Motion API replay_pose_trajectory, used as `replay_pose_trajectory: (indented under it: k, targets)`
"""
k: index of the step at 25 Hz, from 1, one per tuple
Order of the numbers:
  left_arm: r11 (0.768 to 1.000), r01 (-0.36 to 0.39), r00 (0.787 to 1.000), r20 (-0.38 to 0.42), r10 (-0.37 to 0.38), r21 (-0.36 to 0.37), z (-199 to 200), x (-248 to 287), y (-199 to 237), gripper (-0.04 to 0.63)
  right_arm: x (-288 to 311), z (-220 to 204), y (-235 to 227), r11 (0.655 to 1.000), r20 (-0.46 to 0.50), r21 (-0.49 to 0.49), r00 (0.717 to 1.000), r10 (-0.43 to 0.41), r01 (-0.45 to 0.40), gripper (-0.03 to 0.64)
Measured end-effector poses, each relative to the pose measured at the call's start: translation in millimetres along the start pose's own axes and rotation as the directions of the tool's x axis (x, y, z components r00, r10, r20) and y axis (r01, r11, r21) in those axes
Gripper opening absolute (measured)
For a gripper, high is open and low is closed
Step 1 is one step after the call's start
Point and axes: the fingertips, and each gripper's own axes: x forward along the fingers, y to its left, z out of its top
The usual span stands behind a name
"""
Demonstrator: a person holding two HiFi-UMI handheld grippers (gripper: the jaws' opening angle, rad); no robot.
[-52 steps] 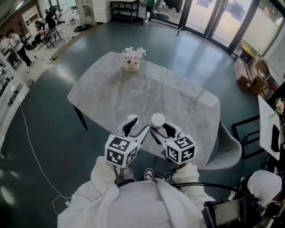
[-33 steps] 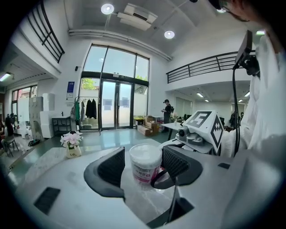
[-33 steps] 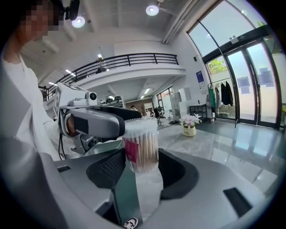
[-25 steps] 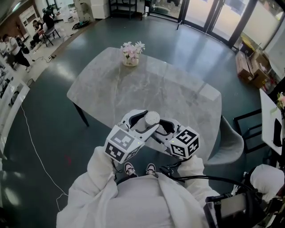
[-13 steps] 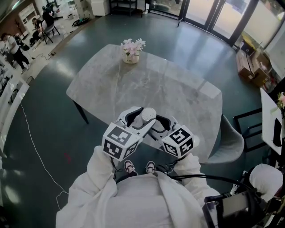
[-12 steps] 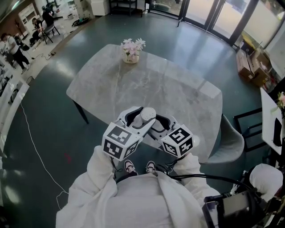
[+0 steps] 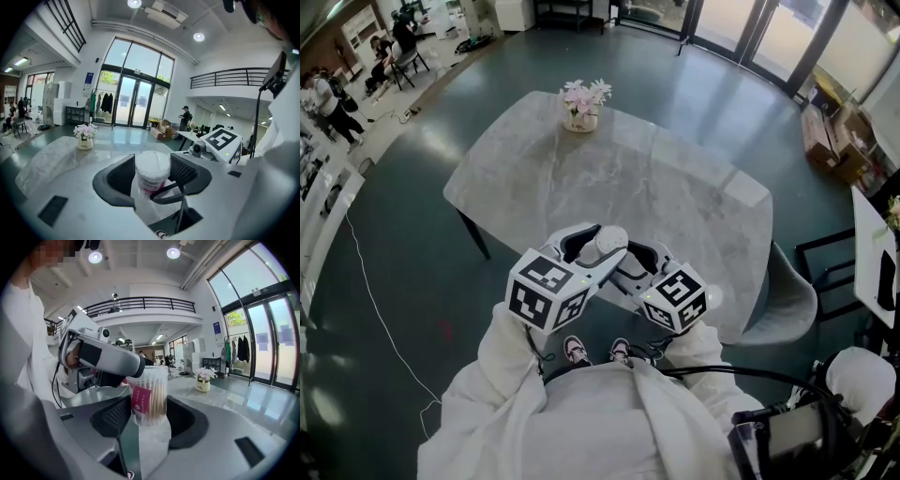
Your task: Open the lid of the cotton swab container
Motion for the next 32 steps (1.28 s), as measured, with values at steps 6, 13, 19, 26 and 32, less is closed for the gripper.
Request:
replay_pose_trajectory:
  k: [6,13,19,26,32]
  targets:
    - [0.997,0.035,0.999,-0.029,-0.037,-0.065,2,-5,-1,0.236,-1,1,4,0.999,0.019,-0.02,0.999,0.037,-0.037,0.288]
    - [0.972,0.118,0.992,-0.016,-0.124,-0.205,3,-7,0,0.233,-4,-6,7,0.998,0.018,-0.016,0.998,0.055,-0.054,0.282]
    - [0.989,0.108,0.993,-0.025,-0.111,-0.096,0,-3,-4,0.235,-5,-7,4,0.999,0.019,-0.006,0.999,0.049,-0.049,0.284]
    - [0.995,0.086,0.996,-0.003,-0.086,0.048,-2,-9,-9,0.233,-7,-11,2,0.997,0.017,0.036,0.998,0.065,-0.066,0.284]
    - [0.977,0.108,0.994,-0.026,-0.105,0.186,-5,-16,-16,0.233,-12,-11,1,0.994,0.009,0.061,0.996,0.087,-0.087,0.284]
